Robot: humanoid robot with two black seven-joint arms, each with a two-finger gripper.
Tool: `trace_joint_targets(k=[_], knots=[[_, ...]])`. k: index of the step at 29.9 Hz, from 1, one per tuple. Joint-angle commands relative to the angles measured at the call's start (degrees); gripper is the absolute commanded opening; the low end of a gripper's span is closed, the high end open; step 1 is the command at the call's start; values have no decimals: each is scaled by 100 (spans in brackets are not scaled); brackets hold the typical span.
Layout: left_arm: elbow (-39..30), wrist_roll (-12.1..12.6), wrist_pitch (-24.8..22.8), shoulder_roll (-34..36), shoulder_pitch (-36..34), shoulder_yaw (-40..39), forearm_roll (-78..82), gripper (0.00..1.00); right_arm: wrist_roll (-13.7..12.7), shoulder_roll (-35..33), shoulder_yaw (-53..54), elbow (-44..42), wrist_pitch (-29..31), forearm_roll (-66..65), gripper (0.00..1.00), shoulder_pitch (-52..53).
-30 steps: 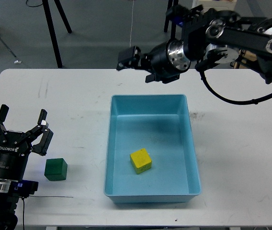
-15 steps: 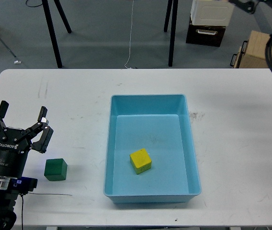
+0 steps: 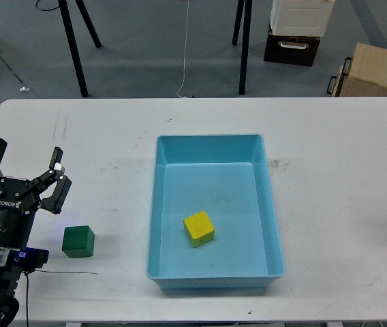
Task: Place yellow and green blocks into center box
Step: 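Release the yellow cube and withdraw the right arm upward, then reach the left gripper to the green cube and grasp it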
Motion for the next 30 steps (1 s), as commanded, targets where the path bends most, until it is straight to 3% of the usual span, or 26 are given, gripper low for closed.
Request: trace_joint_targets(k=[1,12,15,19,23,30], knots=[[-24,-19,0,-24,8,-14,0,100,-2,668,-55,117,-82,14,100,-435],[-24,-45,0,-50,-149,-294,-62,100,-2,863,-450,126,-152,-47,100,-480],[-24,-124,0,2,-194,-996,-44,100,7,827,-705,126,-222,-83,100,-628],[90,-98,0,221,-675,-2656,8,100,16,748,-820,169,-275,-83,100,-770],[941,130,0,1239,-1344,-3521,43,100,42,748,-820,169,-266,-83,100,-770],[1136,245,0,4033,-1371,-2749,52,100,86,1002,-802,152,-258,-83,100,-717]])
